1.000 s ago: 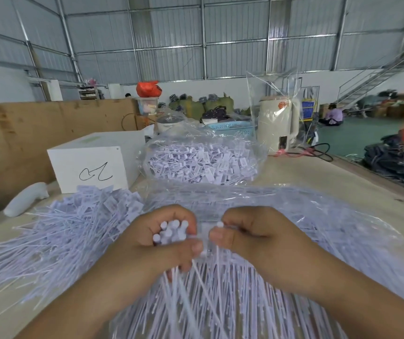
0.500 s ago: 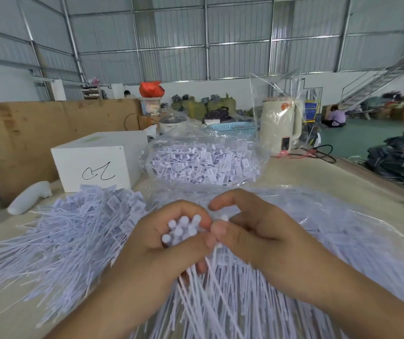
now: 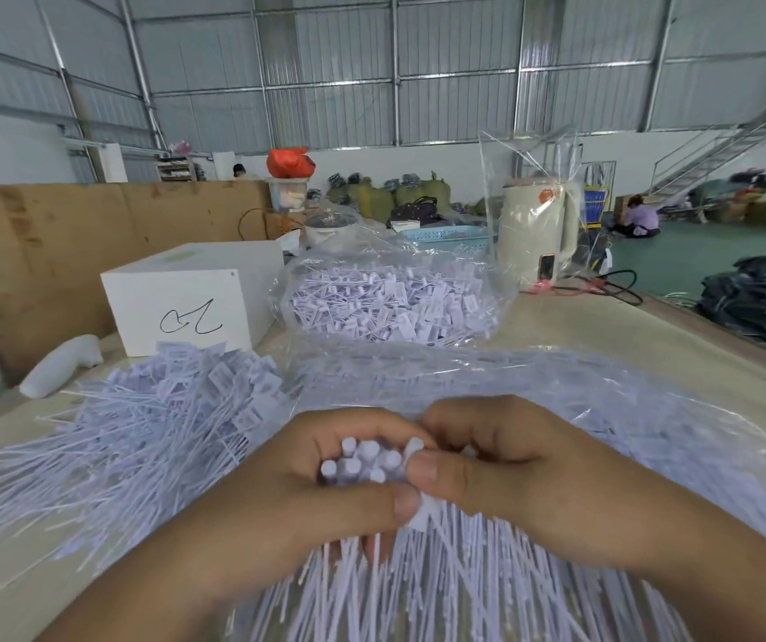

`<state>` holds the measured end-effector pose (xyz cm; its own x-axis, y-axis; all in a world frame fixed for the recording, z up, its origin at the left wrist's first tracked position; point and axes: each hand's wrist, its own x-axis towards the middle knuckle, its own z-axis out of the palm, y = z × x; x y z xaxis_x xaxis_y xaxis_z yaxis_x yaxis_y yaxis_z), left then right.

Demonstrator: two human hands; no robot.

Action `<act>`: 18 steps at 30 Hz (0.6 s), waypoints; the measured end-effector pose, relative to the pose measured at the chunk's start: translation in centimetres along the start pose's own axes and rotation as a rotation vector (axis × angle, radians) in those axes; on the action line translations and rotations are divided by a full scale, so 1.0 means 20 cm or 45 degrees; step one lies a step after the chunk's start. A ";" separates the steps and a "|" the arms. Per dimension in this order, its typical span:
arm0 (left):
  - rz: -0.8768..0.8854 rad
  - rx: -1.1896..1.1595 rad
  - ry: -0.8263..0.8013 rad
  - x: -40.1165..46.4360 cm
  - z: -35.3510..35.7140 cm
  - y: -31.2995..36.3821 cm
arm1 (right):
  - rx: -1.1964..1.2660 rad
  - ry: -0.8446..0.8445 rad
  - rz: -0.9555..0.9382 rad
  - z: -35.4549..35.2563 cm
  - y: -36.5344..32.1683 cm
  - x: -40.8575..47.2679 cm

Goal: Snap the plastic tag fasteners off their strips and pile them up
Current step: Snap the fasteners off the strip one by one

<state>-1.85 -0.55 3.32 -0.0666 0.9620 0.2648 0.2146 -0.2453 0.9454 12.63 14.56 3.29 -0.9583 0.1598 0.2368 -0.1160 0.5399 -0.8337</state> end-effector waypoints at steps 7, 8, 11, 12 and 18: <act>0.004 0.014 0.169 0.02 0.04 -0.03 | 0.006 -0.049 0.151 -0.04 -0.01 0.00; 0.009 0.033 0.241 0.03 0.04 -0.04 | -0.026 0.034 0.144 -0.03 -0.01 0.01; 0.043 0.012 0.450 0.04 0.07 -0.05 | -0.110 0.277 0.090 0.02 -0.01 0.02; 0.057 -0.001 0.510 0.05 0.08 -0.05 | -0.130 0.353 0.074 0.05 -0.01 0.03; 0.120 0.056 0.742 0.05 0.14 -0.02 | -0.263 0.675 -0.045 0.14 -0.03 0.03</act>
<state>0.74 0.92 2.63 -0.5670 0.7086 0.4199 0.2849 -0.3096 0.9072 11.47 11.97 2.52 -0.6867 0.5030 0.5248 -0.0410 0.6940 -0.7188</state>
